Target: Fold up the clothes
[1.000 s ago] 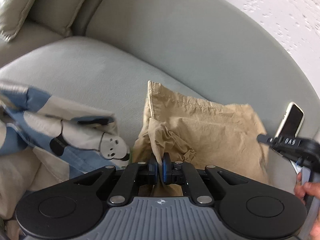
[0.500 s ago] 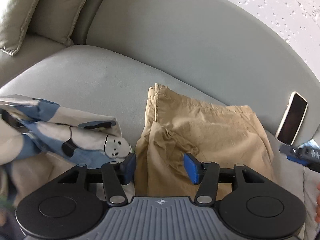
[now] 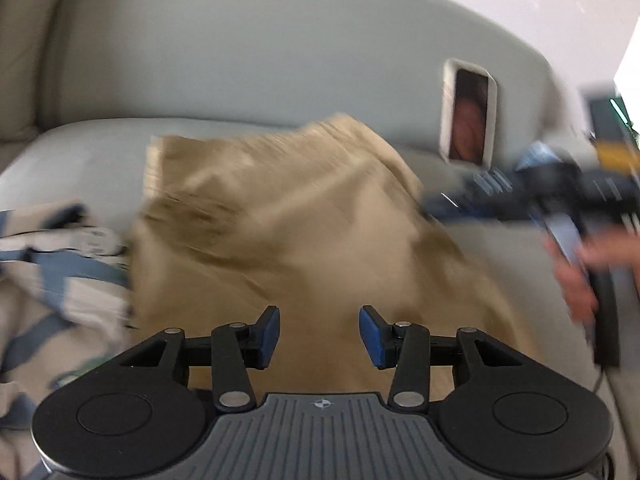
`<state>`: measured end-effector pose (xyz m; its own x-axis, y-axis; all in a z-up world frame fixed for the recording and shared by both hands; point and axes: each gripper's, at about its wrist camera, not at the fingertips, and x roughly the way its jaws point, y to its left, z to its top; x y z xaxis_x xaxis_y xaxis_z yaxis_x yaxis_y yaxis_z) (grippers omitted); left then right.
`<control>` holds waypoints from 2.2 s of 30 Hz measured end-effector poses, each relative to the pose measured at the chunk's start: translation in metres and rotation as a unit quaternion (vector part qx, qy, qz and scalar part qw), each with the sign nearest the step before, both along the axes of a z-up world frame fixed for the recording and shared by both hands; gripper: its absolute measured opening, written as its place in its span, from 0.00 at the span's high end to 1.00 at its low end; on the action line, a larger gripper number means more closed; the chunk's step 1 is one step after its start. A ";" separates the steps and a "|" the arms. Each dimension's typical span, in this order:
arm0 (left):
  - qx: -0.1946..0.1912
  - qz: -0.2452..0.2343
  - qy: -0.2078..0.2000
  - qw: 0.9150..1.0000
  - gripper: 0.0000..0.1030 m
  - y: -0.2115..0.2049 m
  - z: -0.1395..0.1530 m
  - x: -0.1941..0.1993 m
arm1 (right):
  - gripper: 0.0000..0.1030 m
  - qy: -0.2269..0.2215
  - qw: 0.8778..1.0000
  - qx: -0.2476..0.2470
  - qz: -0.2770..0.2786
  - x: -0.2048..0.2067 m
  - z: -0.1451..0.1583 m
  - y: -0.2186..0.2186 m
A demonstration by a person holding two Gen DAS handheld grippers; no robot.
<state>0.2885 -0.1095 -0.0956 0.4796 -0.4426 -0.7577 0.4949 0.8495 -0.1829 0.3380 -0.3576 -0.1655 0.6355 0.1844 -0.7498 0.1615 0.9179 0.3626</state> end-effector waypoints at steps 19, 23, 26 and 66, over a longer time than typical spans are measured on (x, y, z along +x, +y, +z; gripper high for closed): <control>0.057 -0.101 0.021 0.993 0.62 -0.022 -0.034 -0.010 | 0.59 0.001 0.989 -0.129 -0.074 0.016 0.013 0.015; 0.045 -0.082 0.012 0.996 0.62 -0.016 -0.012 -0.025 | 0.61 -0.029 0.995 -0.097 -0.019 -0.044 0.023 0.022; 0.015 -0.063 0.007 0.998 0.62 -0.008 0.011 -0.042 | 0.66 -0.006 0.993 -0.116 0.032 -0.087 0.022 0.038; -0.003 -0.137 -0.013 0.991 0.62 -0.002 -0.018 -0.183 | 1.00 -0.024 0.995 -0.094 -0.002 -0.041 -0.031 0.049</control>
<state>0.1054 -0.1116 -0.1139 0.3607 -0.5635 -0.7433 0.7111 0.6818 -0.1718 0.2968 -0.3090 -0.1961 0.6712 0.0406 -0.7401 0.1528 0.9695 0.1917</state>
